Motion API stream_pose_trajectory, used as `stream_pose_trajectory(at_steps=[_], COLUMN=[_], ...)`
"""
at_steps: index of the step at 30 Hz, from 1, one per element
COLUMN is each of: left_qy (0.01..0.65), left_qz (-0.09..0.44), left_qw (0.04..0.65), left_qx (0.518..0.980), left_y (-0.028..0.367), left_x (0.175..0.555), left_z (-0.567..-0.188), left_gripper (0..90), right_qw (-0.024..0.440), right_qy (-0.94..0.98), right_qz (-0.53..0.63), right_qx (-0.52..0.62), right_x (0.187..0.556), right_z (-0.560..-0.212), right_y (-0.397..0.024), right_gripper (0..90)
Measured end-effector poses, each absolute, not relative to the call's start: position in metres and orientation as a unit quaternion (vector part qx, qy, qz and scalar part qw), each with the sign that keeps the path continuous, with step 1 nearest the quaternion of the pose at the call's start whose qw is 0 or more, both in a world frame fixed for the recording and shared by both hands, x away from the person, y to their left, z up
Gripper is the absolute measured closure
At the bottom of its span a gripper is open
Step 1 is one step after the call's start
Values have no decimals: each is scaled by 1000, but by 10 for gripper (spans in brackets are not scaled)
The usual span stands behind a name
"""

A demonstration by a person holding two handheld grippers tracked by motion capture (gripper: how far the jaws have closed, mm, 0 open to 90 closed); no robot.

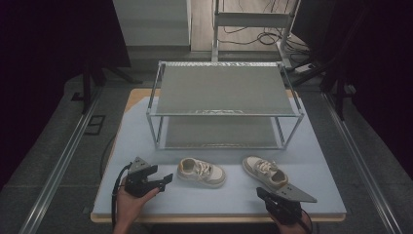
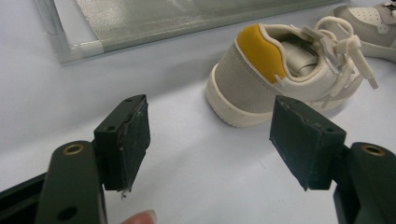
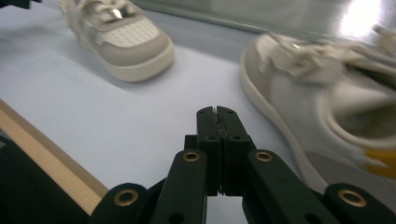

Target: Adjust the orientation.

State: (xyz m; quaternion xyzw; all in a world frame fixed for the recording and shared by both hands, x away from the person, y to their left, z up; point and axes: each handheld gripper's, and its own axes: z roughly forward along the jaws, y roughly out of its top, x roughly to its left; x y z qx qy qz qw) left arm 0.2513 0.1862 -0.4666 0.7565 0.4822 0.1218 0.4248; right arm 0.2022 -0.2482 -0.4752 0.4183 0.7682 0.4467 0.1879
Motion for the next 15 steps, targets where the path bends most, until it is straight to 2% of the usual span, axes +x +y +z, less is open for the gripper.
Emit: stream_pose_trajectory(at_steps=[15], left_qy=[488], left_qz=[127], left_qw=[438], left_qx=[744], left_y=[193], left_x=[249], left_z=[-462], left_gripper=[313], right_qw=[143], right_qy=[804], right_qz=[456], right_qx=[353], right_x=[225], right_z=[-478], right_y=[-176], right_gripper=[884])
